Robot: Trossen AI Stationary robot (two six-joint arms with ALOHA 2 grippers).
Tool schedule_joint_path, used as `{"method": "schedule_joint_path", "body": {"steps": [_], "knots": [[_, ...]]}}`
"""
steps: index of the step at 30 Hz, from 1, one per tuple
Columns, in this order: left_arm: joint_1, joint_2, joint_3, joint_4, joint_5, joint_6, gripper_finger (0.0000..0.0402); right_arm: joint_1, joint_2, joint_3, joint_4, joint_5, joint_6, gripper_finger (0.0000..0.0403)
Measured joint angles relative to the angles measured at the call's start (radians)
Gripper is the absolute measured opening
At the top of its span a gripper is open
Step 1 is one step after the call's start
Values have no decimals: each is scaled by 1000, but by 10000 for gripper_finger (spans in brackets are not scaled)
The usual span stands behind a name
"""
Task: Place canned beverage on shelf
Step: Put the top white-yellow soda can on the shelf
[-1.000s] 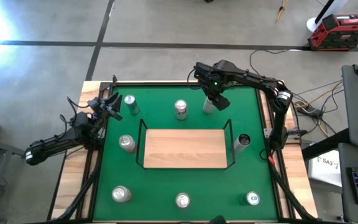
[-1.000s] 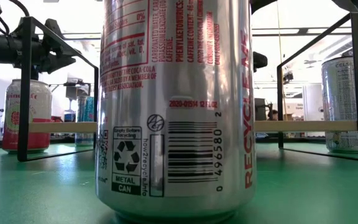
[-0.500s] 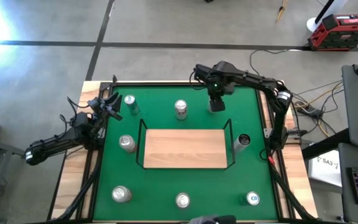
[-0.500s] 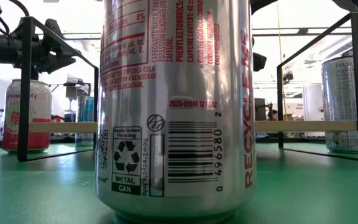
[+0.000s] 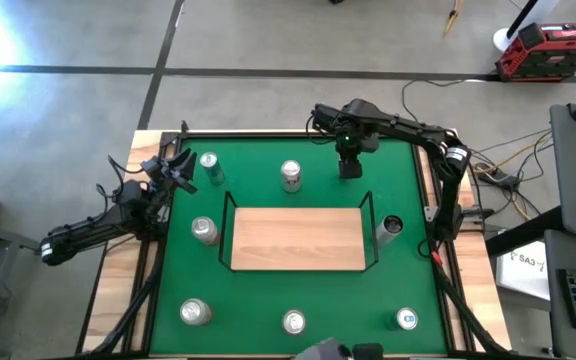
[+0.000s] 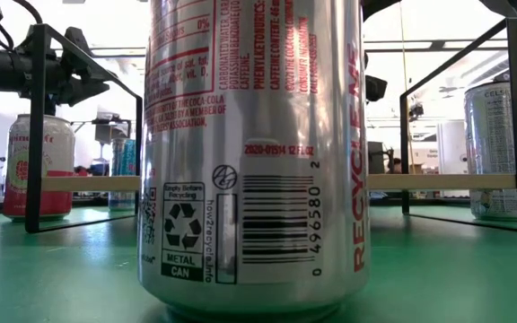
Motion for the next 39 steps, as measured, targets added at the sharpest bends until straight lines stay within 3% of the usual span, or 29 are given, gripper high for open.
{"method": "schedule_joint_path", "body": {"steps": [10,26,39], "knots": [[0,0,0,0,0,0,137,0,2,-1,-3,-3,21,275],[0,0,0,0,0,0,137,5,7,-2,-23,-7,-137,287],[0,0,0,0,0,0,137,-30,5,0,-26,-7,-262,389]]}}
